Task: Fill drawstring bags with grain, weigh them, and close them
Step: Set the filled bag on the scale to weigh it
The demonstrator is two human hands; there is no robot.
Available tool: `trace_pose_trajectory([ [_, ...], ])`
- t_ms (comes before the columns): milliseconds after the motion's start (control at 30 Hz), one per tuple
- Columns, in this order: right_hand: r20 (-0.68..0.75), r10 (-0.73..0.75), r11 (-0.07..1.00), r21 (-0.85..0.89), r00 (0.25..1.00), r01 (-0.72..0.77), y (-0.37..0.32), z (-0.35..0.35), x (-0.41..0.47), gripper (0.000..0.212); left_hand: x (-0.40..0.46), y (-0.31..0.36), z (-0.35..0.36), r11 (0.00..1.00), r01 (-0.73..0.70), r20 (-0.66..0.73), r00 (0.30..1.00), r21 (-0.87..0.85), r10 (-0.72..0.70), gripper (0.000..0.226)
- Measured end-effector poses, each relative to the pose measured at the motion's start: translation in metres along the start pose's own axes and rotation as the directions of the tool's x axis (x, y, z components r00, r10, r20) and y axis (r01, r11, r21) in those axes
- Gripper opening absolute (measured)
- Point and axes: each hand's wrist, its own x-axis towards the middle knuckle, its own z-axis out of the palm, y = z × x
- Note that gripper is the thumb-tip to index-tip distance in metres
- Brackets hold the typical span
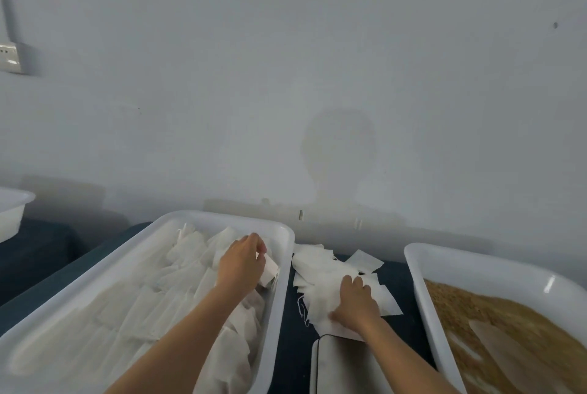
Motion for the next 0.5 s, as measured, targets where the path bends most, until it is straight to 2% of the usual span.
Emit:
trace_pose_trajectory([
  [67, -0.028, -0.012, 1.000, 0.001, 1.000, 0.012, -0.002, -0.002, 0.001, 0.052, 0.000, 0.000, 0.001, 1.000, -0.008, 0.007, 1.000, 0.002, 0.008, 0.010],
  [167, -0.109, -0.019, 1.000, 0.023, 0.994, 0.021, 0.000, -0.007, 0.003, 0.012, 0.000, -0.002, 0.002, 1.000, -0.014, 0.014, 1.000, 0.007, 0.014, 0.011],
  [200, -0.139, 0.001, 0.999, 0.039, 0.990, 0.004, 0.001, -0.009, 0.003, 0.005, 0.000, -0.001, 0.002, 1.000, -0.015, 0.017, 1.000, 0.006, 0.015, 0.012],
  [267, -0.188, 0.055, 0.997, 0.061, 0.981, -0.044, 0.005, -0.014, 0.003, 0.012, -0.001, 0.001, 0.001, 1.000, -0.019, 0.016, 1.000, 0.010, 0.019, 0.013],
  [367, -0.256, 0.074, 0.997, 0.035, 0.964, -0.068, 0.008, -0.027, -0.001, 0.035, -0.001, 0.010, -0.003, 0.999, -0.043, -0.007, 0.999, 0.000, 0.043, 0.013],
  [433, -0.298, 0.050, 0.998, -0.007, 0.953, -0.054, 0.010, -0.041, -0.006, 0.025, -0.001, 0.021, -0.007, 0.998, -0.062, -0.012, 0.998, -0.011, 0.062, 0.013],
  [500, -0.321, 0.019, 0.999, 0.047, 0.947, -0.004, 0.018, -0.057, -0.007, 0.026, -0.001, 0.034, -0.010, 0.996, -0.085, -0.004, 0.996, -0.025, 0.085, 0.013],
])
